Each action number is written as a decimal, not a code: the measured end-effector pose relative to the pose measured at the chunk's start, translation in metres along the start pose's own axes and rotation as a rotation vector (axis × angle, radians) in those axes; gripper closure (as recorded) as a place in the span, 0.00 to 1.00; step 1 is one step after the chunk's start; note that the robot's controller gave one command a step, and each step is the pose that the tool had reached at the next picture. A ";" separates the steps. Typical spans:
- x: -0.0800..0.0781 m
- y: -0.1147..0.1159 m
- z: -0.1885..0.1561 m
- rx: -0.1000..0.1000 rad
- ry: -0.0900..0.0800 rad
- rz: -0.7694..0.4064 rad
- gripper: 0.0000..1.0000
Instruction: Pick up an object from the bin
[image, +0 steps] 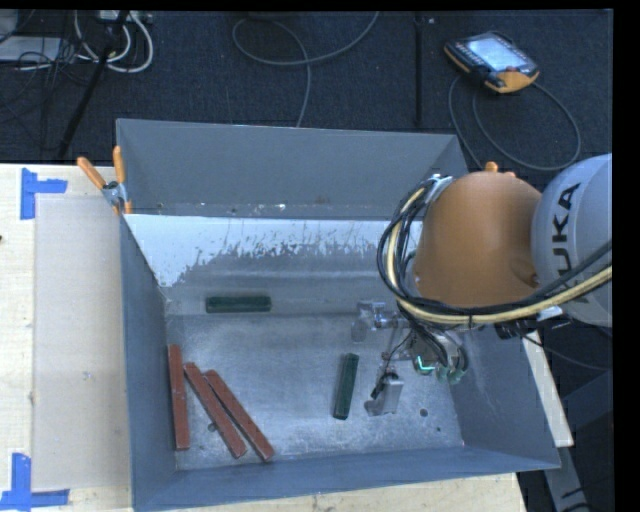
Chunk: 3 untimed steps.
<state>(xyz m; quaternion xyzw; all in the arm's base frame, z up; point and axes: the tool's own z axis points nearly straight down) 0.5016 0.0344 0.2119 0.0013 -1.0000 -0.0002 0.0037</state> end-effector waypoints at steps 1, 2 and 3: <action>-0.001 0.000 -0.002 0.000 -0.006 0.001 0.00; -0.005 0.000 0.003 -0.001 -0.012 0.007 0.00; -0.022 -0.001 0.062 0.001 -0.009 -0.074 0.00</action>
Offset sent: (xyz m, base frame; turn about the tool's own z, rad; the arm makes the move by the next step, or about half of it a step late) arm 0.0375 -0.0036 -0.0941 0.0815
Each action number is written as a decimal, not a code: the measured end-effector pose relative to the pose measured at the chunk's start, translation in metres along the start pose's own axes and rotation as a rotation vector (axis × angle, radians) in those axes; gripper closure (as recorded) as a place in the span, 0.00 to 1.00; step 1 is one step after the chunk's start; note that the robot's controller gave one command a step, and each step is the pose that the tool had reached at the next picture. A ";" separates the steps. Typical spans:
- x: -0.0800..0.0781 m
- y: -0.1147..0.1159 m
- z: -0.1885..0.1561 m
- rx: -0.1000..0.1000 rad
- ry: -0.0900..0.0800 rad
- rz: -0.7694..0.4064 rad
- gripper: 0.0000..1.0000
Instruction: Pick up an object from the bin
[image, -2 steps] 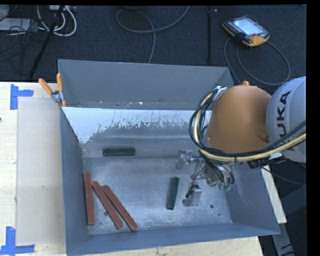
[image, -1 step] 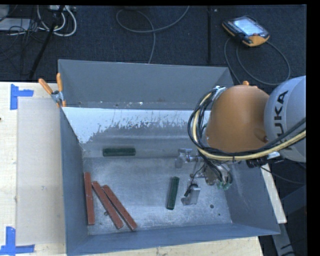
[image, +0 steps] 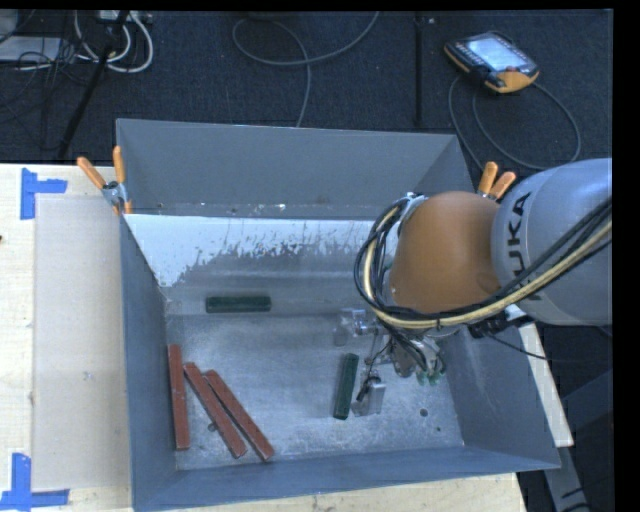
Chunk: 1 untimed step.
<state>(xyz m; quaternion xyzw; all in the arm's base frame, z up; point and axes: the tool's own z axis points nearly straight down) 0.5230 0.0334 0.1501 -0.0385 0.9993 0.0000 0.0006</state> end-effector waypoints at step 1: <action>0.000 -0.021 0.068 -0.001 0.004 -0.209 1.00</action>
Offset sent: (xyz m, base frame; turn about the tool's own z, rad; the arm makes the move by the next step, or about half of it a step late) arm 0.0000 0.0000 0.0000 0.0000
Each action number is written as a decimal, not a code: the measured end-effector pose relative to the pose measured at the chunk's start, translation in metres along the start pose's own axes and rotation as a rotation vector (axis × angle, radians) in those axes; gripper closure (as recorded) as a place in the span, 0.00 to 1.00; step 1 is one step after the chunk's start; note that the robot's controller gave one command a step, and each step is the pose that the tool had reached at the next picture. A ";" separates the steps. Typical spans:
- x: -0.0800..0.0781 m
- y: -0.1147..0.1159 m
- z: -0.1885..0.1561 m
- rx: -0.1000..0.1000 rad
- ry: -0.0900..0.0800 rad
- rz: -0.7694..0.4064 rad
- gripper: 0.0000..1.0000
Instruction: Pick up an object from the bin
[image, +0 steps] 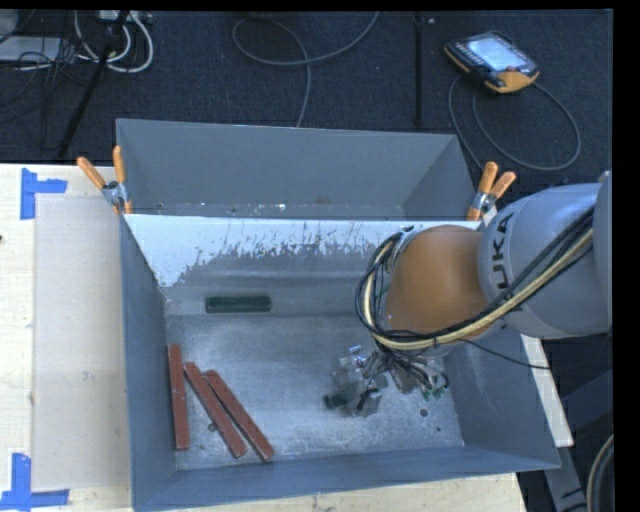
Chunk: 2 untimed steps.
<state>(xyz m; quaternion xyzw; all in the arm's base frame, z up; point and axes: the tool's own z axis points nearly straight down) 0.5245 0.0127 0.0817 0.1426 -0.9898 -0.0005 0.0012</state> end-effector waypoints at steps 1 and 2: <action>0.000 0.000 0.000 0.000 0.000 0.000 1.00; -0.028 -0.003 -0.140 0.001 -0.004 -0.005 1.00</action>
Offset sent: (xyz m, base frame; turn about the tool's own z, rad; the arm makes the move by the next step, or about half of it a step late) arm 0.0275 0.0043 0.1401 -0.0075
